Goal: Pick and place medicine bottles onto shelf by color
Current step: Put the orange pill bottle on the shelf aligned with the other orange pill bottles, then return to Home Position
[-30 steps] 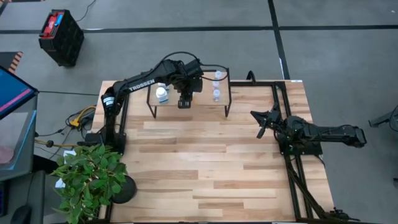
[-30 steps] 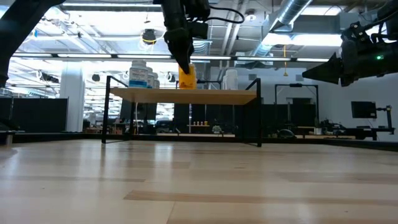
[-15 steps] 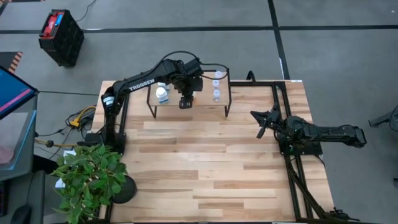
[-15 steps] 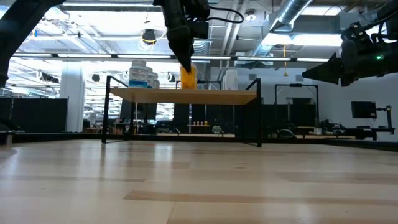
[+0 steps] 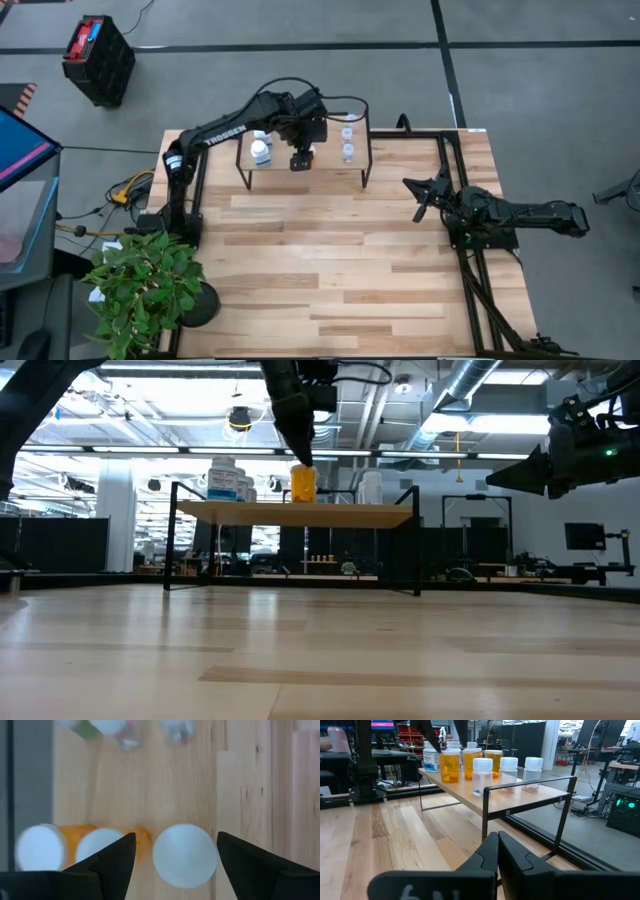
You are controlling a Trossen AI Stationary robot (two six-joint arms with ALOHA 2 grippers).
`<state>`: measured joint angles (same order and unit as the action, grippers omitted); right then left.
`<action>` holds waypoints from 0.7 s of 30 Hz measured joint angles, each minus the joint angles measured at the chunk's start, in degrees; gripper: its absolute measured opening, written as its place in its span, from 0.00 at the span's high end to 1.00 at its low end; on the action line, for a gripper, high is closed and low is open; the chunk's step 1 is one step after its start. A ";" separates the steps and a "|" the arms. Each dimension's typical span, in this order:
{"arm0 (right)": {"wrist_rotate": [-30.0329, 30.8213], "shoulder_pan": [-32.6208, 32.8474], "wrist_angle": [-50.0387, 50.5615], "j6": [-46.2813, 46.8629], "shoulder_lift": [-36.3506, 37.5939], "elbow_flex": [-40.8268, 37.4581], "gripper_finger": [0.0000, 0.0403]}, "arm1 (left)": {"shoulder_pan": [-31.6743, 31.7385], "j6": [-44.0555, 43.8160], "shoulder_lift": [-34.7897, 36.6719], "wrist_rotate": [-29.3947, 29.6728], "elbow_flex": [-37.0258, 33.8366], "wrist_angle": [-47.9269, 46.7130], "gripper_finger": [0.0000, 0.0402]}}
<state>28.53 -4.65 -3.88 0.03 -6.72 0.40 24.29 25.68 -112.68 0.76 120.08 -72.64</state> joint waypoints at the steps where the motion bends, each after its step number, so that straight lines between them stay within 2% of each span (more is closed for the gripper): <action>1: -0.01 -0.01 -0.01 0.00 -0.01 0.00 0.93 | 0.00 -0.21 0.02 0.02 0.59 0.00 0.34; 9: 0.00 -0.02 0.00 -0.02 0.00 0.00 0.93 | -1.64 -1.15 0.04 0.11 5.34 -0.39 0.34; 17: -0.02 0.00 -0.01 -0.02 0.00 0.00 0.93 | -5.37 -9.97 0.04 0.15 9.90 -1.75 0.34; 21: -0.01 0.00 0.00 -0.01 -0.01 0.00 0.93 | -7.64 -14.49 0.04 3.41 11.88 -6.05 0.34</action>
<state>28.53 -4.64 -3.88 0.02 -6.73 0.40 16.66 11.20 -112.64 4.17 131.96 -78.69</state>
